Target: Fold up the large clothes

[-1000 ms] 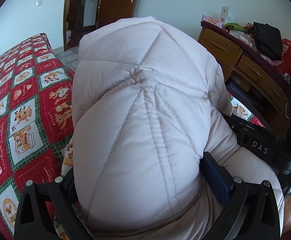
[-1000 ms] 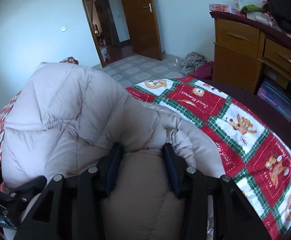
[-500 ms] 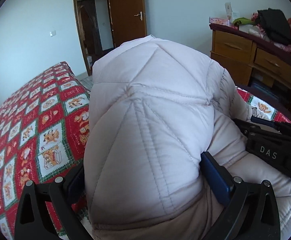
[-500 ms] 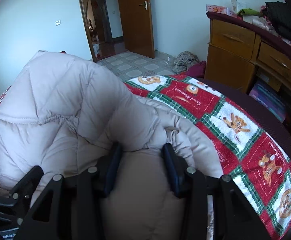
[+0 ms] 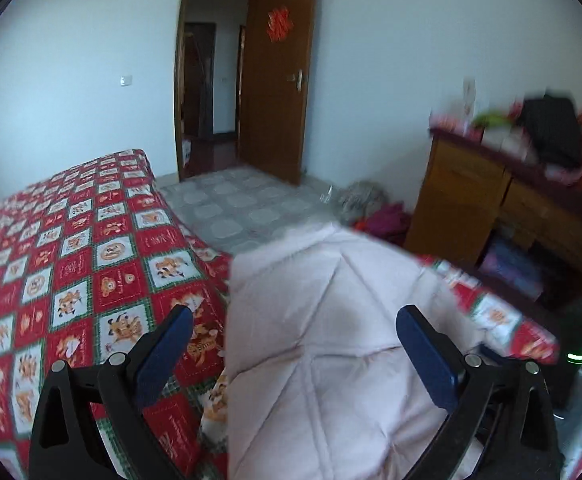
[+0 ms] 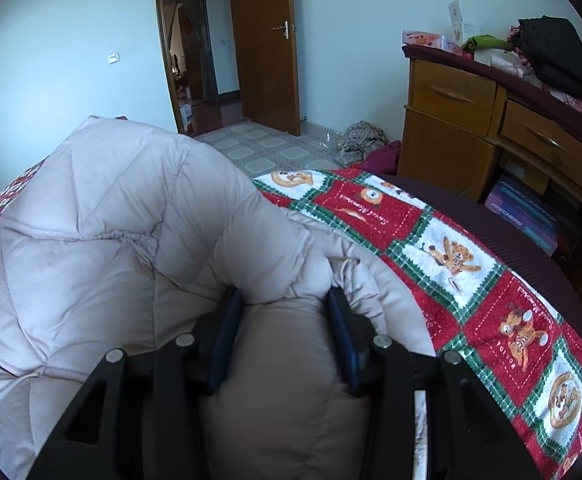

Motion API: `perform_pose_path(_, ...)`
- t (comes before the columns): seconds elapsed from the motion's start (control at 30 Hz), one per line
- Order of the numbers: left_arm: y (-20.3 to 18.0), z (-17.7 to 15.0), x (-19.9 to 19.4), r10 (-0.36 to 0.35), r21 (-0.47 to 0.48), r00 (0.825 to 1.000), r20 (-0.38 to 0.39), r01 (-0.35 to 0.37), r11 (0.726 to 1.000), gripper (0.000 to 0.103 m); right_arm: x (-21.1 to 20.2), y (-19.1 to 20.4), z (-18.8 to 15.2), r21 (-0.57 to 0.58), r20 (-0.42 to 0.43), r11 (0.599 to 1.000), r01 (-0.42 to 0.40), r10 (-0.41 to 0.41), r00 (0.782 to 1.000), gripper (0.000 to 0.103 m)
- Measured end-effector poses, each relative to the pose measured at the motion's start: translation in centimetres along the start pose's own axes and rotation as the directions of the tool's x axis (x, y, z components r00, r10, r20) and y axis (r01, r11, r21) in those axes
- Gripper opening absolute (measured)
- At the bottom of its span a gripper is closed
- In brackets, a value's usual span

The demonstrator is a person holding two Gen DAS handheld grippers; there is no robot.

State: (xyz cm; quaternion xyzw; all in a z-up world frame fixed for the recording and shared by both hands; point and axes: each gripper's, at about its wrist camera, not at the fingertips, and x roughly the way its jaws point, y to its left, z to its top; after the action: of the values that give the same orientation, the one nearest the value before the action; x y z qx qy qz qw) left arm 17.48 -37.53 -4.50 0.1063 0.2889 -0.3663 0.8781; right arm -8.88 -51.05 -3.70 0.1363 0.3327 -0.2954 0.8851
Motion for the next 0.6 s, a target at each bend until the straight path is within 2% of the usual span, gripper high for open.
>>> perform_pose_path(0.07, -1.2, -2.2, 3.6, 0.082, 0.092, 0.991, -0.102, -0.073, 0.993, 0.102, 0.0, 0.0, 0.0, 0.000, 0.003, 1.000, 0.004, -0.004, 1.000, 0.046)
perform_pose_path(0.13, -0.5, -3.3, 4.0, 0.063, 0.055, 0.994, -0.093, -0.058, 0.997, 0.102, 0.0, 0.0, 0.1, -0.002, 0.009, 1.000, 0.006, -0.006, 1.000, 0.046)
perform_pose_path(0.27, 1.6, -3.9, 4.9, 0.013, -0.047, 0.992, -0.126, -0.019, 0.999, 0.102, 0.0, 0.5, 0.1, -0.019, 0.015, 0.999, 0.025, -0.025, 1.000, 0.047)
perform_pose_path(0.4, 0.2, -4.0, 5.5, 0.108, 0.011, 0.987, -0.120, -0.107, 0.994, 0.103, -0.1, 0.9, 0.2, -0.028, 0.026, 0.997, 0.075, -0.074, 0.997, 0.048)
perform_pose_path(0.5, -0.3, -4.1, 6.5, 0.110, 0.020, 0.978, -0.179, -0.108, 0.994, 0.103, 0.4, 0.9, 0.3, -0.025, 0.004, 0.997, 0.078, -0.078, 0.997, 0.049)
perform_pose_path(0.6, -0.7, -4.2, 7.0, 0.147, 0.049, 0.969, -0.200, -0.140, 0.989, 0.103, 1.2, 0.6, 0.5, -0.017, -0.029, 0.998, 0.056, -0.056, 0.998, 0.050)
